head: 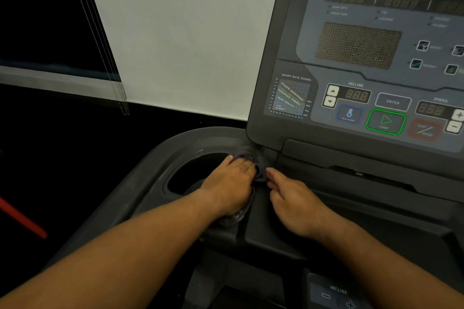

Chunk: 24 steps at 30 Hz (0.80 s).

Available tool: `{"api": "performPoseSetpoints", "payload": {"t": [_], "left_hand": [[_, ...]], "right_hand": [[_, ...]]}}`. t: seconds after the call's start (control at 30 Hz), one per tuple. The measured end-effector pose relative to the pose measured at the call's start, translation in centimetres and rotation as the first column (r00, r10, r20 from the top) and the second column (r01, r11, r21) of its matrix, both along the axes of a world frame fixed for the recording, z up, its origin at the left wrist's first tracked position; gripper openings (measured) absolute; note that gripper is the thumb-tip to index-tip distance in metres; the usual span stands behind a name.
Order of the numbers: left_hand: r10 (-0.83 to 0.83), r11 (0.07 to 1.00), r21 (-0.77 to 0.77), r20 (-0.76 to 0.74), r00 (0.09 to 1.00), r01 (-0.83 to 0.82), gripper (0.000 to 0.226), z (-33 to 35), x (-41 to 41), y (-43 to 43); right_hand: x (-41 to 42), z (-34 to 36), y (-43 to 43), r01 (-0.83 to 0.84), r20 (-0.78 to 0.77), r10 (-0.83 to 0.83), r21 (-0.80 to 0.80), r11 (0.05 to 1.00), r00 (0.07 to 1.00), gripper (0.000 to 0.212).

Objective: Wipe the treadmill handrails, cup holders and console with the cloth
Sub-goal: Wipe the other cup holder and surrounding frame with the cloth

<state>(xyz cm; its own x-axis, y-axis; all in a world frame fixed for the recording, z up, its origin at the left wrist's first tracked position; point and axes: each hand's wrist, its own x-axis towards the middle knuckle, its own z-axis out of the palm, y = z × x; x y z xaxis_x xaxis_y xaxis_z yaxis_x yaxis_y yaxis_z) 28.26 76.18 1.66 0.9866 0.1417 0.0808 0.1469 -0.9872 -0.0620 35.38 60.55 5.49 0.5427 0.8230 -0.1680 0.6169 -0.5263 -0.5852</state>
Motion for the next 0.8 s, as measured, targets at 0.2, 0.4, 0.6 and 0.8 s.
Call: {"api": "performPoseSetpoints", "payload": {"t": [0.2,0.4,0.6,0.8], "left_hand": [[0.181,0.983,-0.037,-0.023,0.983,-0.182,0.047,1.3,4.5,2.5],[0.383,0.913,-0.142,-0.024,0.924,-0.382,0.046,1.7,3.4,3.8],[0.621,0.772,-0.135,-0.042,0.782,-0.621,0.047,1.4,-2.6,6.9],[0.459,0.887,-0.048,-0.016,0.888,-0.459,0.039,2.0,-1.7,6.2]], "right_hand": [[0.2,-0.3,0.1,0.002,0.001,-0.002,-0.028,1.0,1.0,0.055],[-0.1,-0.5,0.1,0.011,0.033,-0.009,-0.041,0.999,0.999,0.054],[-0.3,-0.2,0.0,0.003,0.004,-0.002,-0.031,1.0,1.0,0.054],[-0.8,0.2,0.2,-0.001,0.031,0.002,-0.012,1.0,1.0,0.051]]}}
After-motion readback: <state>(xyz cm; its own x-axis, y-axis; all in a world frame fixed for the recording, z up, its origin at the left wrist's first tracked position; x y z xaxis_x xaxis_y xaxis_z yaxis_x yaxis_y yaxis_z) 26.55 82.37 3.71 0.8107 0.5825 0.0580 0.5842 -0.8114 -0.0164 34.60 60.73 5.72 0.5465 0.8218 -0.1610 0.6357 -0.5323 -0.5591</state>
